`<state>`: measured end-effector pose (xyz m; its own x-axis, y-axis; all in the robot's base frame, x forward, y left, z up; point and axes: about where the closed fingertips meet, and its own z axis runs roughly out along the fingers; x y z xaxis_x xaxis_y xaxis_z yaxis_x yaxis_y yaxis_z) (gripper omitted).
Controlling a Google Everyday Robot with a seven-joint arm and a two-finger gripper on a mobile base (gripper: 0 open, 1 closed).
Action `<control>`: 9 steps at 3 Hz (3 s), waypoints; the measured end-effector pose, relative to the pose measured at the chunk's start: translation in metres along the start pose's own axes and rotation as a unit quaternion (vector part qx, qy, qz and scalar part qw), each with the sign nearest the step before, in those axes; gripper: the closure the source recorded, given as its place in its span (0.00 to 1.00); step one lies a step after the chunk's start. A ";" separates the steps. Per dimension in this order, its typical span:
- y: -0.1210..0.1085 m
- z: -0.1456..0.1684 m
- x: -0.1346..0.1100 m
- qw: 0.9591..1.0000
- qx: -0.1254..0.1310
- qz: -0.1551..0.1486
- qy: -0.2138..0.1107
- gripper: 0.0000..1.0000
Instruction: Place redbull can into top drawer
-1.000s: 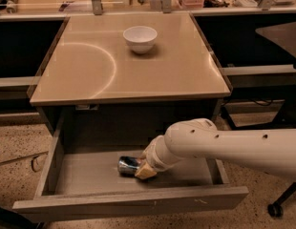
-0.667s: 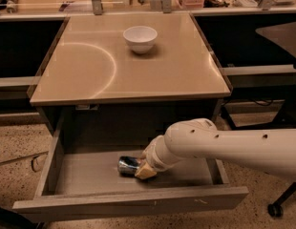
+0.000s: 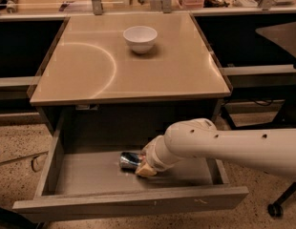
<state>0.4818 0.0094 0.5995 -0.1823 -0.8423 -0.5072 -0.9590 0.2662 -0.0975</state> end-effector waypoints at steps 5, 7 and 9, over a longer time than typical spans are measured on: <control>-0.070 -0.125 0.024 0.996 0.072 0.050 0.011 0.00; -0.099 -0.188 0.018 0.991 0.118 0.050 0.031 0.00; -0.096 -0.246 -0.002 0.986 0.151 0.033 0.063 0.00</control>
Offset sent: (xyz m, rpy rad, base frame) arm 0.0000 0.0000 0.0000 0.0000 0.0000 0.0000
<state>0.5210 -0.1300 0.8209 -0.2854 -0.8655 -0.4116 -0.8393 0.4330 -0.3286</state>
